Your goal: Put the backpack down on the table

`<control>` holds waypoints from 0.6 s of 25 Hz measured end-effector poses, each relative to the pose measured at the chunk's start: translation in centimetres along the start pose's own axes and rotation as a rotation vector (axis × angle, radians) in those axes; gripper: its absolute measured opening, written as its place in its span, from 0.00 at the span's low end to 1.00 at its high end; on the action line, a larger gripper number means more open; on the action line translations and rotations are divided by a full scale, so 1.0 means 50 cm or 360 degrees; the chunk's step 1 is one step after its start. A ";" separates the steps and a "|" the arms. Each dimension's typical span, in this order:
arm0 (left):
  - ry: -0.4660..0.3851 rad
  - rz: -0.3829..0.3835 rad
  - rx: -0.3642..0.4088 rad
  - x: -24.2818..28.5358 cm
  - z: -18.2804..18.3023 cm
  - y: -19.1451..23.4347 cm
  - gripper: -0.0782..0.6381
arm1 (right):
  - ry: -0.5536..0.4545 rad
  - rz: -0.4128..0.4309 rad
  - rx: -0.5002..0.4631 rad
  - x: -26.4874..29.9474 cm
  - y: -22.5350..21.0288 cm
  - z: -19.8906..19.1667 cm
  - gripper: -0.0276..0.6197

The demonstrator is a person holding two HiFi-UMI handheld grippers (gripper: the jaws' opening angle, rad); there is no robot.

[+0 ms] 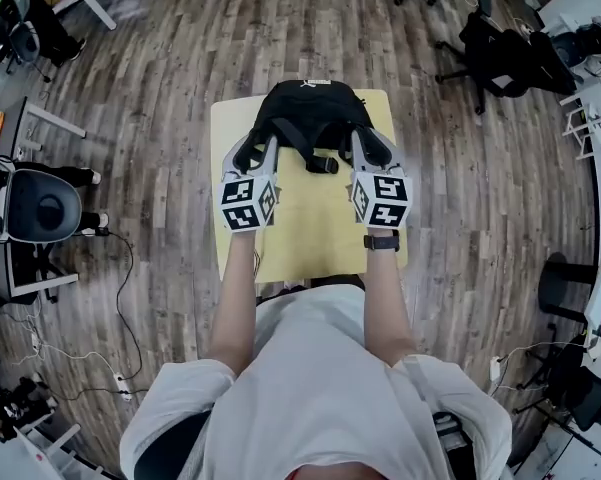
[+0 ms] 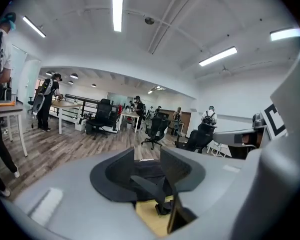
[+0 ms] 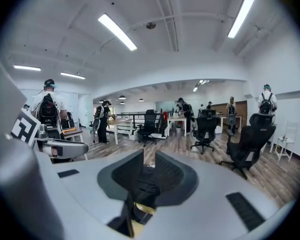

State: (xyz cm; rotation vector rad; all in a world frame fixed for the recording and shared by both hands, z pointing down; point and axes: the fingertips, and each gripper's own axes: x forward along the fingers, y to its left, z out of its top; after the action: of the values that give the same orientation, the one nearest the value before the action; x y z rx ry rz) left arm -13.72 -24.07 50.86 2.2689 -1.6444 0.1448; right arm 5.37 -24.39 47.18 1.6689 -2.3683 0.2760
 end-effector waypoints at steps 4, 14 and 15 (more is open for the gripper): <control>-0.0084 0.0011 0.0121 -0.040 0.051 -0.021 0.29 | -0.0118 -0.0039 -0.0043 -0.044 0.020 0.052 0.15; -0.0267 0.0038 0.0212 -0.127 0.143 -0.048 0.16 | -0.0276 -0.0067 -0.0081 -0.121 0.057 0.120 0.09; -0.0286 0.0035 0.0219 -0.133 0.153 -0.051 0.14 | -0.0283 -0.0060 -0.0082 -0.124 0.061 0.125 0.08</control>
State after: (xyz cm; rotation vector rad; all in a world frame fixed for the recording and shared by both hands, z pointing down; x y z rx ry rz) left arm -14.38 -19.83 41.31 2.4288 -1.7997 0.0625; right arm 4.00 -19.58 39.32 1.7795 -2.4424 0.0610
